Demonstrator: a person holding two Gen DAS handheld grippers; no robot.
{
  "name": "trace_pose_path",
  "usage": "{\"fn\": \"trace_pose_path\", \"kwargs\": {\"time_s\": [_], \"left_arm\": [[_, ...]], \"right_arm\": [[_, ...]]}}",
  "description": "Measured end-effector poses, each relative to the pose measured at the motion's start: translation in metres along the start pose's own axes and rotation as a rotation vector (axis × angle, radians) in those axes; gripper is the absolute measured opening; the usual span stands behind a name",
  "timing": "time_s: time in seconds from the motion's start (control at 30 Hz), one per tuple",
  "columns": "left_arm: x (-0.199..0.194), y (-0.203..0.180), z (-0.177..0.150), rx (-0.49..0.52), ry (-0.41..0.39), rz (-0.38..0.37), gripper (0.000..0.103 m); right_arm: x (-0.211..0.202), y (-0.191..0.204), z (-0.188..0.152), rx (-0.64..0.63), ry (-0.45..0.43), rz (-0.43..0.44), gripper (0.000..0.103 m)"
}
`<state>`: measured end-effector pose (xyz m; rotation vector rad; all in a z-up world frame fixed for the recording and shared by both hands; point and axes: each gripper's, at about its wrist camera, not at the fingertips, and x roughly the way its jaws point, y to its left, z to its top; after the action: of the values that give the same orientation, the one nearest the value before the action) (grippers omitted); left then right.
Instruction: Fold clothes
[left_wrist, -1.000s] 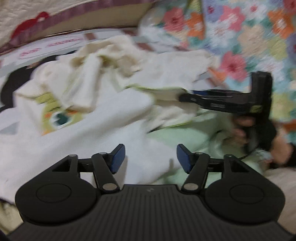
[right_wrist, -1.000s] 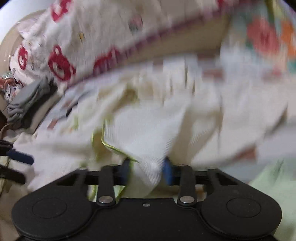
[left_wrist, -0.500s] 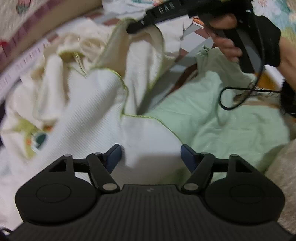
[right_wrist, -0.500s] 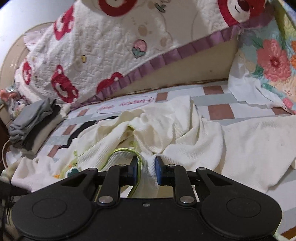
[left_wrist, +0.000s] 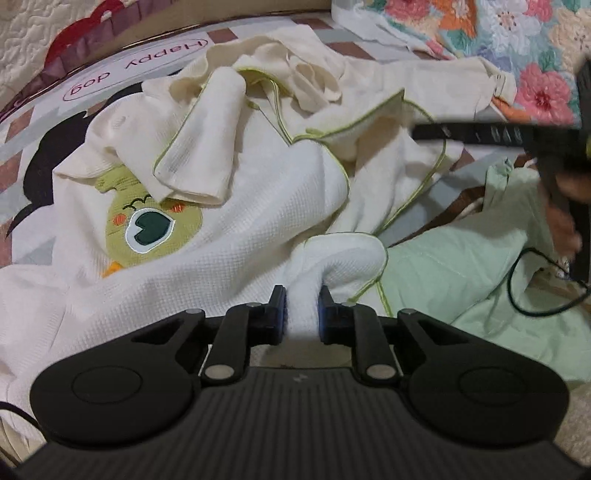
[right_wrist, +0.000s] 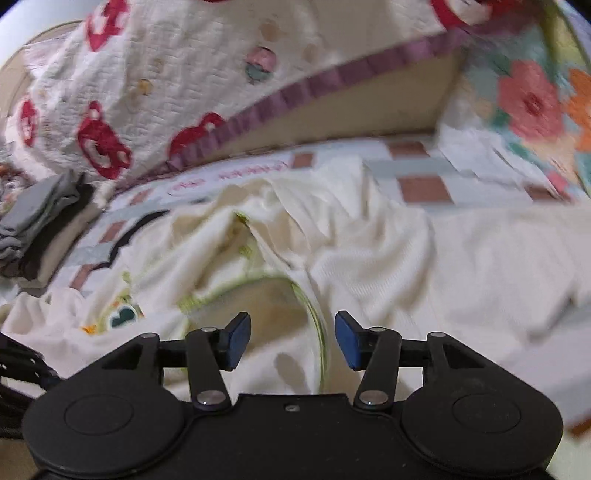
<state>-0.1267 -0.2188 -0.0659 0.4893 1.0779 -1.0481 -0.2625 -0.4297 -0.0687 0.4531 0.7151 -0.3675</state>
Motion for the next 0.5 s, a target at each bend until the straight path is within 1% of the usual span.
{"fn": "trace_pose_path", "kwargs": {"time_s": [0.03, 0.07, 0.13, 0.17, 0.2, 0.3, 0.37, 0.4, 0.43, 0.47, 0.5], "left_arm": [[-0.004, 0.003, 0.0, -0.012, -0.02, -0.003, 0.016], [-0.007, 0.007, 0.001, -0.024, -0.04, -0.006, 0.016], [-0.011, 0.013, 0.002, -0.05, -0.065, -0.016, 0.016], [-0.011, 0.015, 0.002, -0.059, -0.068, -0.022, 0.016], [-0.01, 0.017, 0.002, -0.064, -0.068, -0.026, 0.016], [-0.009, 0.019, 0.0, -0.06, -0.066, -0.014, 0.015], [-0.011, 0.017, -0.003, -0.057, -0.076, -0.003, 0.015], [-0.014, 0.017, -0.005, -0.067, -0.085, -0.005, 0.015], [-0.017, 0.018, -0.007, -0.077, -0.095, -0.008, 0.014], [-0.021, 0.019, -0.009, -0.087, -0.105, -0.014, 0.014], [-0.026, 0.02, -0.009, -0.095, -0.114, -0.023, 0.014]], "right_arm": [[-0.006, -0.004, -0.007, 0.049, -0.003, -0.015, 0.058], [-0.011, -0.007, -0.015, 0.098, -0.006, -0.027, 0.062], [-0.015, -0.018, -0.027, 0.18, 0.007, 0.035, 0.064], [-0.012, -0.022, -0.033, 0.198, 0.018, 0.06, 0.064], [-0.007, -0.025, -0.036, 0.207, 0.035, 0.074, 0.064], [0.01, -0.029, -0.042, 0.246, 0.051, 0.11, 0.064], [0.025, -0.034, -0.045, 0.299, 0.038, 0.169, 0.064], [0.03, -0.033, -0.046, 0.311, 0.038, 0.178, 0.06], [0.036, -0.033, -0.047, 0.321, 0.037, 0.187, 0.05], [0.036, -0.028, -0.046, 0.295, 0.024, 0.196, 0.013], [0.027, -0.021, -0.043, 0.236, -0.012, 0.183, 0.007]]}}
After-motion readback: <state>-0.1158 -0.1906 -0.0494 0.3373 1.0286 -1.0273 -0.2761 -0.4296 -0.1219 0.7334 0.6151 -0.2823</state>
